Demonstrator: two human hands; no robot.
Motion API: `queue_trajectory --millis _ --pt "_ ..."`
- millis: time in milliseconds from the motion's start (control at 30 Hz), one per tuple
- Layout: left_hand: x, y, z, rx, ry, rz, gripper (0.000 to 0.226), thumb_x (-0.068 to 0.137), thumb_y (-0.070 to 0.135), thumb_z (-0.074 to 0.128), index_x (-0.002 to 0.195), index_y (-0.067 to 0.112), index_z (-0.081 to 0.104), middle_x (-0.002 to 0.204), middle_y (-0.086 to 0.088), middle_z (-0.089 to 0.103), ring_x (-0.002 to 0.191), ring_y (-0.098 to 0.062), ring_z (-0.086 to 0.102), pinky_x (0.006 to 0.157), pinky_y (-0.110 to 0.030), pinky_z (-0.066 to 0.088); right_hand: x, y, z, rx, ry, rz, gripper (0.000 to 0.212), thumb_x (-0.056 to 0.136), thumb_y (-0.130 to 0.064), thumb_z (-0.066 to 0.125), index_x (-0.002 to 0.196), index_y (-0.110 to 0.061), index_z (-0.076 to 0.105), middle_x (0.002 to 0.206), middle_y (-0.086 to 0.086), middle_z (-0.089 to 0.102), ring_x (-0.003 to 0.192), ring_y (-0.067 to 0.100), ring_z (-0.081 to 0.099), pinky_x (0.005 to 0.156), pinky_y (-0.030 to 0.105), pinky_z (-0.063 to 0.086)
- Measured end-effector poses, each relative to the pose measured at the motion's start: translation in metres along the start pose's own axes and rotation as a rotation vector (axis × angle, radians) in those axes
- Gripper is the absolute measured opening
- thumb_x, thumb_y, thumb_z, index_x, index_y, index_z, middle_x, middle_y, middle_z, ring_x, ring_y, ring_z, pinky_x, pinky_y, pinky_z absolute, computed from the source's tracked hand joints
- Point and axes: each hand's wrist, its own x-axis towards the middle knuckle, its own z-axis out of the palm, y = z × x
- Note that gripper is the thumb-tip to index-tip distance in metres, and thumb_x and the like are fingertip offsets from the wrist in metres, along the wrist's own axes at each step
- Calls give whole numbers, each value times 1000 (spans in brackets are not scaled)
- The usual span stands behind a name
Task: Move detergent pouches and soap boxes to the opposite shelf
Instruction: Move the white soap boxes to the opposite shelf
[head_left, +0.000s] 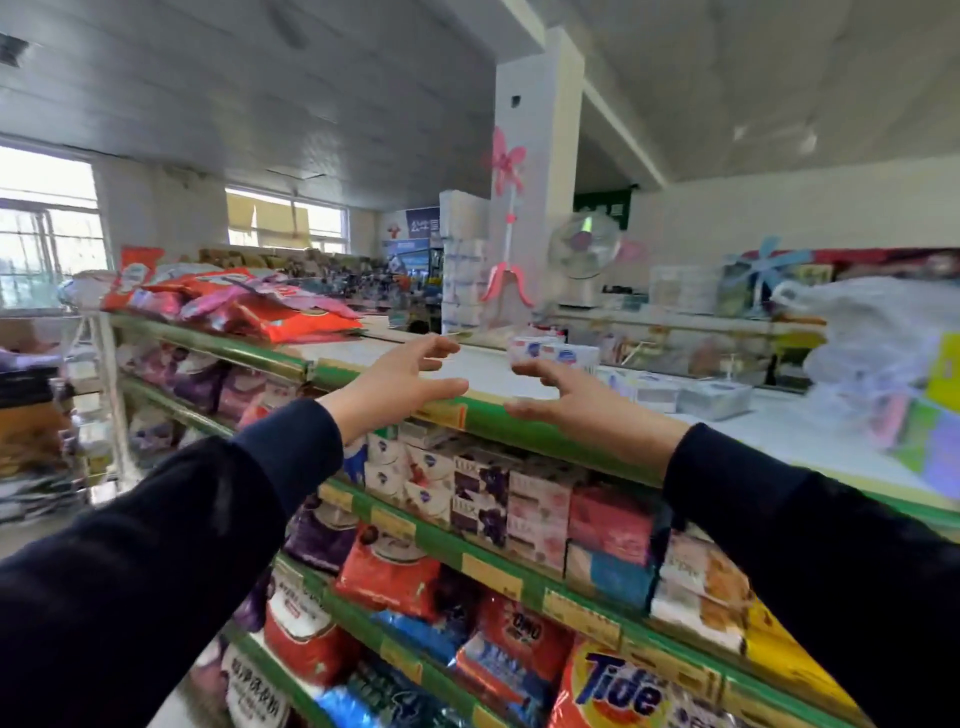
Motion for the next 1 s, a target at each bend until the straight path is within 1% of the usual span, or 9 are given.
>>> queue_trajectory --millis 167,267,433,533,633,700,800,867,1000 --pt "57 -5 26 18 -48 46 60 93 35 72 146 21 50 147 4 54 136 -13 51 103 -28 41 16 37 -44 -3 82 121 53 98 -42 62 146 -23 50 152 -2 50 130 14 49 101 28 37" --pt "87 -9 34 19 -72 70 59 94 36 70 148 21 49 149 4 53 137 -13 50 107 -30 40 25 49 -69 -19 120 177 48 100 -41 58 144 -23 51 148 -2 53 124 14 52 100 30 39" --pt "146 -22 45 15 -106 117 58 97 28 68 150 17 46 151 -2 52 137 -17 48 109 -30 37 59 65 -90 -103 173 276 53 103 -38 54 151 -17 43 150 2 52 132 19 50 100 28 37" --pt "179 -36 48 54 -164 150 60 97 28 67 151 16 44 153 -4 50 138 -19 47 106 -27 36 85 67 -87 -138 156 316 54 103 -37 53 152 -18 40 153 2 49 135 19 49 106 30 36" --pt "218 -53 44 153 -231 186 62 95 35 68 150 19 44 152 -4 50 137 -20 48 103 -28 37 115 67 -77 -175 118 357 56 102 -43 54 152 -22 39 153 3 48 134 22 50 113 37 37" --pt "244 -61 42 212 -280 198 65 93 40 70 149 20 44 153 -4 49 136 -22 49 101 -29 38 133 71 -71 -230 91 377 58 100 -45 56 151 -22 41 153 5 49 134 21 49 114 36 36" --pt "278 -78 40 274 -350 198 72 91 45 70 151 18 40 154 -6 47 136 -26 49 109 -35 41 154 79 -62 -305 40 434 60 98 -44 60 151 -21 42 154 3 48 133 19 48 110 31 34" --pt "298 -90 43 281 -408 189 75 91 44 71 153 16 38 154 -8 47 136 -28 48 113 -40 40 166 86 -57 -310 4 495 66 97 -44 62 154 -22 38 158 2 43 140 20 43 116 33 31" --pt "319 -102 60 285 -492 176 71 91 40 72 149 13 43 144 -9 55 128 -29 54 111 -42 43 179 98 -47 -405 -32 638 70 98 -40 63 158 -20 32 161 4 37 144 25 38 118 36 28"
